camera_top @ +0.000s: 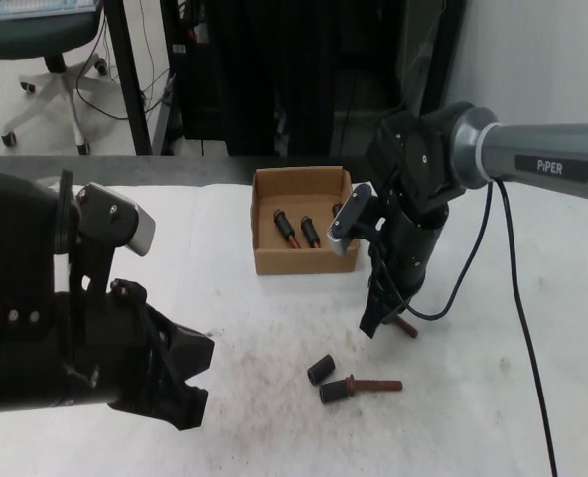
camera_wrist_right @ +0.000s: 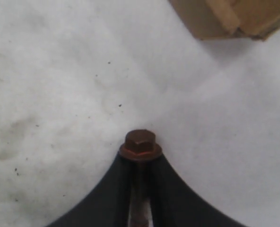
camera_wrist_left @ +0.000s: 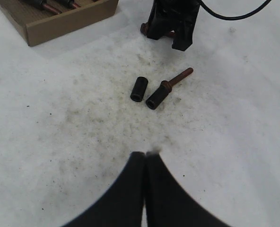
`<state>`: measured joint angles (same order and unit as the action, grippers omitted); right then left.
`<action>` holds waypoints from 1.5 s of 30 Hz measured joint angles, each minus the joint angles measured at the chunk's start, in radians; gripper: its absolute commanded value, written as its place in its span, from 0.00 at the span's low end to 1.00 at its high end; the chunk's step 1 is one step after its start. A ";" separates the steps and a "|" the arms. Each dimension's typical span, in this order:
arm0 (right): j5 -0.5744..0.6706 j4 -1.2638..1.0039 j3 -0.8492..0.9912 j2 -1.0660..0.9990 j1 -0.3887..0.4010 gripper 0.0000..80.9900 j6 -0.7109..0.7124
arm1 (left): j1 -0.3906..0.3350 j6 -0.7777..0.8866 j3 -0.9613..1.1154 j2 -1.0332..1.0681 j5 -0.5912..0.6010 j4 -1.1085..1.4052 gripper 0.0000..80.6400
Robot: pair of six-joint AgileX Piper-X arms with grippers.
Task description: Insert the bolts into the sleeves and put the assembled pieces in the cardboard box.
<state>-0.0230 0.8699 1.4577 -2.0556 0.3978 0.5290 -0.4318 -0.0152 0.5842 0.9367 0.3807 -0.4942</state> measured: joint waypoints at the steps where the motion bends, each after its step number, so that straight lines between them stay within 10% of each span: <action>1: -0.002 0.000 0.000 0.000 0.000 0.01 -0.012 | 0.000 0.000 0.000 0.000 0.000 0.000 0.00; 9: 0.009 -0.002 -0.001 0.065 0.000 0.01 -0.135 | 0.000 0.022 0.000 0.014 0.128 0.004 0.00; 23: 0.426 0.050 -0.105 0.532 -0.151 0.01 -0.299 | -0.092 0.026 0.291 0.444 0.263 -0.029 0.00; 29: 0.480 0.063 -0.203 0.644 -0.203 0.01 -0.299 | -0.177 -0.205 0.674 0.744 0.008 -0.385 0.04; 37: 0.523 0.064 -0.253 0.737 -0.218 0.01 -0.296 | -0.210 -0.247 0.850 0.876 -0.097 -0.551 0.45; 45: 0.569 0.066 -0.266 0.764 -0.217 0.01 -0.322 | -0.271 -0.254 0.866 0.955 -0.222 -0.586 0.46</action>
<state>0.5457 0.9354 1.1915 -1.2920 0.1804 0.2067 -0.7024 -0.2688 1.4504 1.8921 0.1585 -1.0800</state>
